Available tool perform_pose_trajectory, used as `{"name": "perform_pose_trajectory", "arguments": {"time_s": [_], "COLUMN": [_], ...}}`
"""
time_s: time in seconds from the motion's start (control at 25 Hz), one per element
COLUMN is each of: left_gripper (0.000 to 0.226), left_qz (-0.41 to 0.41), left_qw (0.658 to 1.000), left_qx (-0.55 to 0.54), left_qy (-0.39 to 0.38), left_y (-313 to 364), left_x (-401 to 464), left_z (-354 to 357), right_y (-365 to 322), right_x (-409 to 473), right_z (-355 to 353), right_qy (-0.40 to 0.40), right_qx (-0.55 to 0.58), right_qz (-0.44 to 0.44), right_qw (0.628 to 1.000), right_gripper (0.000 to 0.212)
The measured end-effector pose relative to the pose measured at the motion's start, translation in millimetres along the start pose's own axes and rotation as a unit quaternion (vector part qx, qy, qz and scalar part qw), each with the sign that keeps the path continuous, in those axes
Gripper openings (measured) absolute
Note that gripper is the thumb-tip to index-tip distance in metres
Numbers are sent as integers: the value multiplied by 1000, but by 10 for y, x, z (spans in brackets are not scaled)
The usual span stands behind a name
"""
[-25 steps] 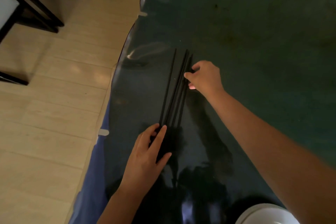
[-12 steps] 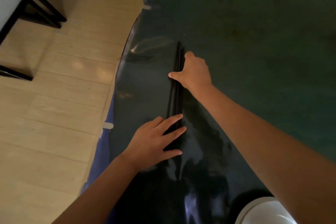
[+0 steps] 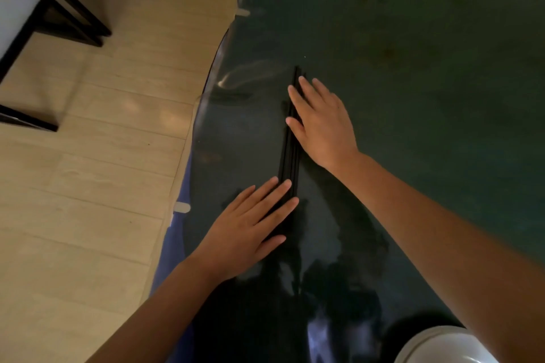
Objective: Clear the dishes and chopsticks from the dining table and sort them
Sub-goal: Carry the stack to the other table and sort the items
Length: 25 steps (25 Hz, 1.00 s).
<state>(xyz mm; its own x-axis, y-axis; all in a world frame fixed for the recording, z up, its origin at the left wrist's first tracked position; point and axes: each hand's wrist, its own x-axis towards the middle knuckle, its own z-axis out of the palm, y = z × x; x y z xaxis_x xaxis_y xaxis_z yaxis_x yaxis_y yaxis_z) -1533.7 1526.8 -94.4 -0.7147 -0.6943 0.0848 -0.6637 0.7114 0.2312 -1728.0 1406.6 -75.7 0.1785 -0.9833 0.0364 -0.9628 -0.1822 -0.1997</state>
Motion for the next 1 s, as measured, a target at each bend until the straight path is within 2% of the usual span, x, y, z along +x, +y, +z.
{"name": "perform_pose_trajectory", "arguments": {"time_s": [0.12, 0.32, 0.68, 1.0], "left_gripper": [50, 57, 59, 32], "left_qz": [18, -20, -24, -53], "left_qw": [999, 999, 996, 998], "left_qx": [25, 15, 56, -21], "left_qy": [-28, -37, -67, 15], "left_y": [-31, -5, 113, 227], "left_x": [-2, -13, -22, 114], "left_z": [1, -16, 35, -20], "right_y": [61, 124, 117, 113], "right_x": [-82, -63, -148, -198], "right_z": [136, 218, 201, 87], "right_qy": [-66, -68, -70, -74], "right_qx": [-14, -5, -13, 0], "right_qz": [-23, -25, -37, -33], "right_qw": [997, 997, 997, 997], "right_gripper": [56, 59, 55, 54]}}
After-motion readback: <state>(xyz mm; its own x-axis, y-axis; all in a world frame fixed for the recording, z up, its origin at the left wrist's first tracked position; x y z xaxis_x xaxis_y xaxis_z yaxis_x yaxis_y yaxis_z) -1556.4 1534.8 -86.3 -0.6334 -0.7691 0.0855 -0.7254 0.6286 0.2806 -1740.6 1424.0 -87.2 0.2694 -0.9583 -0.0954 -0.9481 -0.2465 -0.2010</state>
